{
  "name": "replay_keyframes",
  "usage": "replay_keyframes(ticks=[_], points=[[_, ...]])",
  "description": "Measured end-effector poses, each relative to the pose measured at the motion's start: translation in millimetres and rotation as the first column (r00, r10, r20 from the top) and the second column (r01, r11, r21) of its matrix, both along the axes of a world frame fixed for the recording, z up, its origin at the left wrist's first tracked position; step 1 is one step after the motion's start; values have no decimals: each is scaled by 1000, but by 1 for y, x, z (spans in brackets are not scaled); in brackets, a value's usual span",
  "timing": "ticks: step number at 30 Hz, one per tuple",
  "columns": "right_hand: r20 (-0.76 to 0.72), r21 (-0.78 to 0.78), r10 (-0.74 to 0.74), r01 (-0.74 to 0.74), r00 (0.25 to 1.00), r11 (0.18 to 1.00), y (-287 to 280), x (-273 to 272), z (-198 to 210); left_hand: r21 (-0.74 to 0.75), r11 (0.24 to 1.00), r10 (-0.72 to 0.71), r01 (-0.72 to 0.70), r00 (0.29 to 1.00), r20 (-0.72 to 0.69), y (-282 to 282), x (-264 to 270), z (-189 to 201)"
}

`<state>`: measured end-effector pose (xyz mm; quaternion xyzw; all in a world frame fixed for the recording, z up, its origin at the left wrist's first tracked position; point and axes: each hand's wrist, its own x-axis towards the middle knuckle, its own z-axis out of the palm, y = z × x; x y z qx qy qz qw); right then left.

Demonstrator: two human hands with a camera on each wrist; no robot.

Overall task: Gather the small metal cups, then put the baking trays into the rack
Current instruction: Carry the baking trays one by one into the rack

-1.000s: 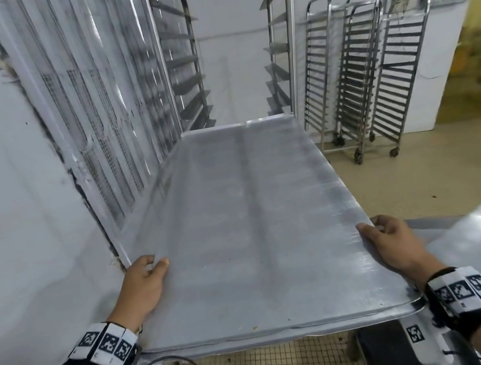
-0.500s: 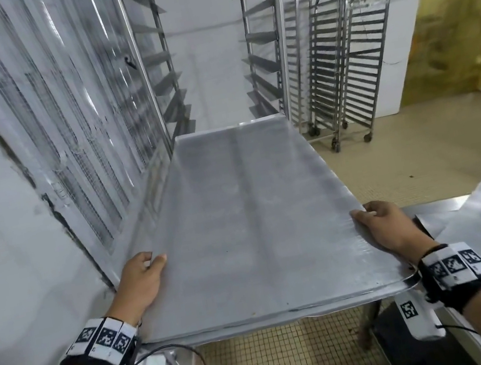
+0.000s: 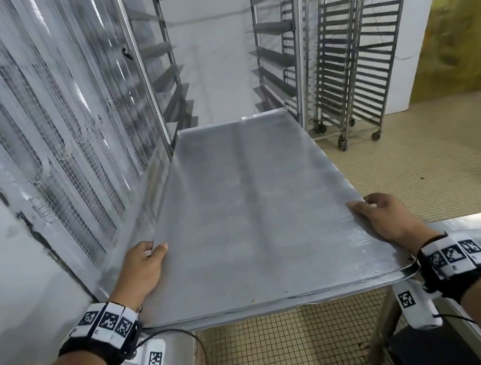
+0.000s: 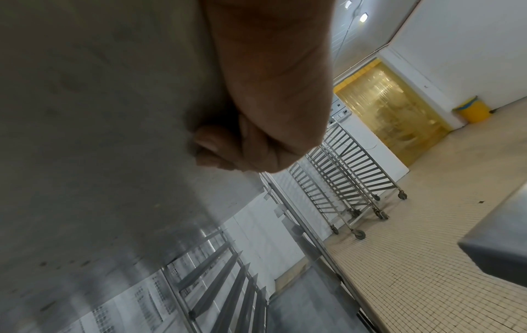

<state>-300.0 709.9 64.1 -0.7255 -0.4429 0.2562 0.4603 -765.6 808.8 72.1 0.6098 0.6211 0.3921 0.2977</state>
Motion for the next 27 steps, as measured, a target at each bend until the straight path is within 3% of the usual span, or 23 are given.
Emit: replay_keyframes(ticks=[4,13,27], points=[[-11,-11,10,-10,1000,1000,42,6,-10,-18,999,28,-28,1000,-6,44,14,-7],[158,-58,34,-25,987,998,139,35,-24,-84,995,63,-63,998,-4,132,44,-23],[124,-111,18,-5,992,994,242,57,-23,-112,993,45,-46,999,-13,235,61,-28]])
